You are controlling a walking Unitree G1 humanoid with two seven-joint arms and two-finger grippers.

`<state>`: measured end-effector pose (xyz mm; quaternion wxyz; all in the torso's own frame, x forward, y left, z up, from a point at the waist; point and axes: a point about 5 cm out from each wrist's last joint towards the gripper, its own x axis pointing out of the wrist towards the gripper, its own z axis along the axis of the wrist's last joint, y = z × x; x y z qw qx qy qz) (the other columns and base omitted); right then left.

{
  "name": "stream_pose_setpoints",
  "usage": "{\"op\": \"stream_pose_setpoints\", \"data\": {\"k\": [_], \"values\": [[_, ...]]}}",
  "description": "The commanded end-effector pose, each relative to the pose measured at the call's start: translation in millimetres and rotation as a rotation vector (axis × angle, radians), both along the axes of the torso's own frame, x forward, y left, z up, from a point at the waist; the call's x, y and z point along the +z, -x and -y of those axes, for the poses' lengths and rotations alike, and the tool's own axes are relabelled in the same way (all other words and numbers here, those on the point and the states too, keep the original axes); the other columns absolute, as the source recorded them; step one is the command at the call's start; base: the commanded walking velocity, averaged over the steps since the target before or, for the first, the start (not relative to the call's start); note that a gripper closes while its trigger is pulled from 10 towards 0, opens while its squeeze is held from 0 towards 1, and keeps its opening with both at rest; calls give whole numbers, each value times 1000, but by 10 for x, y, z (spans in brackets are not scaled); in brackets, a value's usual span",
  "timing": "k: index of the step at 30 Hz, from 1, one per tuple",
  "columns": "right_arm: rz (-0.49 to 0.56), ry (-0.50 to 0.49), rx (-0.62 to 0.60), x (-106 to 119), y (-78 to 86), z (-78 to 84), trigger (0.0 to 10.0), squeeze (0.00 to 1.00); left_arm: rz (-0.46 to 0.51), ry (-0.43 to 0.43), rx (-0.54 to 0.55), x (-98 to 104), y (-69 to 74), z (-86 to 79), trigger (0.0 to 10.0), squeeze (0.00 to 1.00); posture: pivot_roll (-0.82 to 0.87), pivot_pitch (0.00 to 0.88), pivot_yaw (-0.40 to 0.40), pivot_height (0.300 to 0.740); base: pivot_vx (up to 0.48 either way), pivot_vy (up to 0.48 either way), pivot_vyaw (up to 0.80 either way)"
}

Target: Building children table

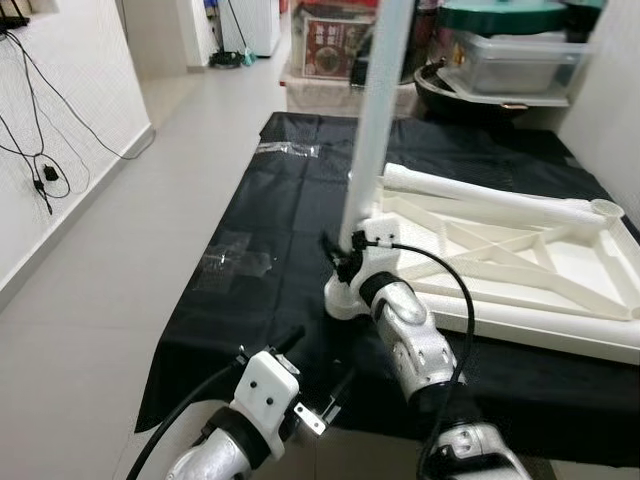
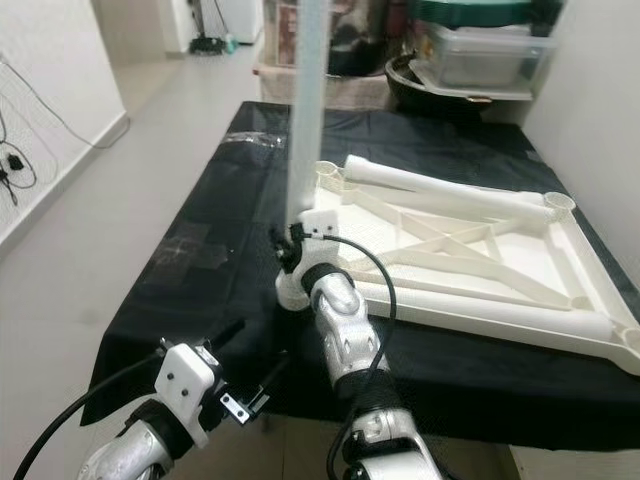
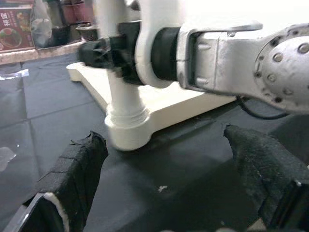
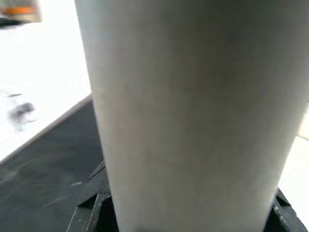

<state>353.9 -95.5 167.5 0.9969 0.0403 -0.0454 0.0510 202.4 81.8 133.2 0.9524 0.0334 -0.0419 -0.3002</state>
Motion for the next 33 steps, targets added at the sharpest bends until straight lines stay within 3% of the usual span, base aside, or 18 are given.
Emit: {"op": "stream_pose_setpoints", "data": {"k": [1, 5, 9, 10, 12, 13, 16, 17, 19, 20, 24, 25, 26, 27, 30, 31, 32, 33], "values": [[-35, -60, -172, -87, 58, 209, 0, 0, -23, -15, 2, -49, 10, -13, 10000, 0, 139, 91, -48, 740, 0, 0, 0], [-125, -134, -416, -188, 166, 176, 0, 0, -25, -14, 0, -56, 13, -9, 10000, 0, 138, 85, -50, 740, 0, 0, 0], [-168, -159, -446, -223, 176, 124, 0, 0, -25, -14, 0, -57, 12, -9, 10000, 0, 139, 83, -51, 740, 0, 0, 0], [-195, -193, -427, -229, 175, 70, 7451, 0, -25, -14, 1, -57, 13, -7, 10000, 0, 141, 79, -52, 740, 0, 0, 0], [-215, -217, -419, -227, 183, 27, 7451, 0, -24, -13, 1, -57, 14, -6, 10000, 0, 141, 79, -52, 740, 0, 0, 0], [-187, -206, -394, -165, 183, -16, 10000, 0, -25, -13, 1, -58, 16, -6, 10000, 0, 135, 80, -51, 740, 0, 0, 0], [-187, -206, -394, -165, 183, -16, 10000, 0, -25, -13, 1, -58, 16, -6, 10000, 0, 135, 80, -51, 740, 0, 0, 0], [-143, -220, -334, -93, 176, -82, 10000, 1000, -26, -12, 1, -59, 19, -5, 10000, 0, 135, 79, -52, 740, 0, 0, 0], [-90, -224, -263, -22, 163, -140, 10000, 1000, -26, -12, 0, -60, 20, -5, 10000, 0, 136, 78, -51, 740, 0, 0, 0], [-50, -241, -179, 24, 147, -191, 10000, 0, -27, -12, 0, -60, 22, -5, 10000, 0, 136, 76, -50, 740, 0, 0, 0], [21, -266, 211, 27, 101, -276, 10000, 0, -29, -11, -2, -67, 26, -4, 10000, 0, 135, 73, -48, 740, 0, 0, 0], [21, -266, 211, 27, 101, -276, 10000, 0, -29, -11, -2, -67, 26, -4, 10000, 0, 135, 73, -48, 740, 0, 0, 0], [13, -238, 415, -26, 113, -253, 10000, 0, -29, -11, -4, -66, 25, -2, 10000, 0, 136, 73, -49, 740, 0, 0, 0], [13, -238, 415, -26, 113, -253, 10000, 0, -29, -11, -4, -66, 25, -2, 10000, 0, 136, 73, -49, 740, 0, 0, 0], [-45, -152, 660, -79, 137, -186, 10000, 0, -29, -11, -4, -62, 19, -5, 10000, 0, 143, 77, -46, 740, 0, 0, 0], [-45, -152, 660, -79, 137, -186, 10000, 0, -29, -11, -4, -62, 19, -5, 10000, 0, 143, 77, -46, 740, 0, 0, 0], [-55, -130, 759, -64, 165, -184, 10000, 0, -29, -12, -3, -62, 18, -7, 10000, 0, 142, 78, -46, 740, 0, 0, 0], [-72, -65, 957, -28, 212, -182, 10000, 0, -28, -13, -3, -61, 16, -9, 10000, 0, 143, 80, -46, 740, 0, 0, 0]]}}
